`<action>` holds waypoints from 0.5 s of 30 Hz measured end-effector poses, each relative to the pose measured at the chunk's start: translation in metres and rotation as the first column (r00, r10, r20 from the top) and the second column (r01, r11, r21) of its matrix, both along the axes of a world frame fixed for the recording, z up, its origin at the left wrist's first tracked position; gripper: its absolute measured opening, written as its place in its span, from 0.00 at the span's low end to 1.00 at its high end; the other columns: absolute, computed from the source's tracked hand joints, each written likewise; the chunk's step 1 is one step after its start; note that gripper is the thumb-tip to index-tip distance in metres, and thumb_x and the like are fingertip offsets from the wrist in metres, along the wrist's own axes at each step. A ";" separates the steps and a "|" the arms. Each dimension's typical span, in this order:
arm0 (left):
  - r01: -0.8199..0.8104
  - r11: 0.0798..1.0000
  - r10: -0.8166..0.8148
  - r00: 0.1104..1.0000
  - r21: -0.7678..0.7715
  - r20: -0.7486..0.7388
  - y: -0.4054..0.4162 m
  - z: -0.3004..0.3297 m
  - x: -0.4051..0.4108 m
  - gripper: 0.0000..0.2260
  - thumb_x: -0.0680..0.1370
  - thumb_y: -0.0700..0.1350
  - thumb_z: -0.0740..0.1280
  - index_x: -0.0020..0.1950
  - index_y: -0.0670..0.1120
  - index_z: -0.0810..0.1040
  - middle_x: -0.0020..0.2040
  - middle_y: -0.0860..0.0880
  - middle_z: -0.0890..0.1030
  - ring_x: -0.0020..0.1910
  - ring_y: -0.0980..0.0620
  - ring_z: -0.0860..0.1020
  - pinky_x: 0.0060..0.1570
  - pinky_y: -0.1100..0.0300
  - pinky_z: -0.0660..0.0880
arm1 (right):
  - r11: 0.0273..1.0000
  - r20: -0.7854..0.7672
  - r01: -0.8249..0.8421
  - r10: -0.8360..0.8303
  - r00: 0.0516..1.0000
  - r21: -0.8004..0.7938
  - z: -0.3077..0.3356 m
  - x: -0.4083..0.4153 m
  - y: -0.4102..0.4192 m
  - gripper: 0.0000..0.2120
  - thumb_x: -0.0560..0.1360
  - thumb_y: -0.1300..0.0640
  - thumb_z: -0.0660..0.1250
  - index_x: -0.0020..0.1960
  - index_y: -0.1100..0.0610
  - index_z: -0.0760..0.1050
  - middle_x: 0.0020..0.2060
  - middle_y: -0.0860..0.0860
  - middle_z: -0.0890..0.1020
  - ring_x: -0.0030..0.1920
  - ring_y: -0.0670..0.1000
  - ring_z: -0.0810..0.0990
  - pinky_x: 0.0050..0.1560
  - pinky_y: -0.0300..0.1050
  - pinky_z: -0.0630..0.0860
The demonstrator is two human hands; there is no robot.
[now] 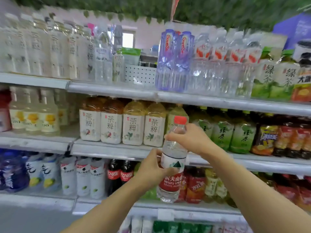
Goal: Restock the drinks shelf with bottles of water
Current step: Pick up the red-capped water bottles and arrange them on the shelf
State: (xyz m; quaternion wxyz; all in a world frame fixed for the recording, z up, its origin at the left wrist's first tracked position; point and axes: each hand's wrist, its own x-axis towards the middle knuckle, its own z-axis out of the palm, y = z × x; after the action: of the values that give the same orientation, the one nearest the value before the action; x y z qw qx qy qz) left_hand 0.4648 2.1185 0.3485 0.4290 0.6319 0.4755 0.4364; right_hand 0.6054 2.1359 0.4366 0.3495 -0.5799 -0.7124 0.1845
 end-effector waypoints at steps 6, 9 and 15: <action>-0.143 0.976 0.140 0.990 0.167 0.027 0.007 0.059 -0.046 0.24 0.66 0.49 0.77 0.56 0.51 0.69 0.54 0.50 0.80 0.53 0.50 0.79 0.55 0.47 0.77 | 0.979 -0.040 -0.123 0.131 0.991 0.161 0.055 -0.051 -0.006 0.14 0.70 0.41 0.69 0.51 0.45 0.73 0.48 0.42 0.77 0.50 0.43 0.75 0.48 0.41 0.70; -0.182 0.960 0.172 0.983 0.211 0.068 0.018 0.089 -0.070 0.20 0.69 0.45 0.76 0.53 0.50 0.68 0.52 0.49 0.80 0.50 0.52 0.79 0.50 0.52 0.77 | 0.969 -0.074 -0.145 0.163 0.984 0.200 0.075 -0.071 -0.002 0.16 0.73 0.39 0.65 0.55 0.47 0.71 0.49 0.44 0.77 0.49 0.43 0.76 0.47 0.42 0.72; -0.198 0.941 0.177 0.979 0.276 0.099 0.049 0.146 -0.115 0.21 0.69 0.45 0.76 0.54 0.48 0.68 0.55 0.46 0.78 0.52 0.48 0.78 0.51 0.52 0.77 | 0.949 -0.118 0.032 0.006 0.993 0.312 0.100 -0.094 0.020 0.23 0.77 0.44 0.62 0.68 0.53 0.66 0.58 0.50 0.75 0.53 0.48 0.73 0.50 0.43 0.69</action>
State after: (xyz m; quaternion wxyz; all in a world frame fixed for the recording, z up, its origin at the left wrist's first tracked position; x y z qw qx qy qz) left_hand 0.3494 2.1678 0.4946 0.3073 0.6226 0.4500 0.5616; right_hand 0.5115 2.1561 0.5361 0.4798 -0.5099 -0.7069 0.1005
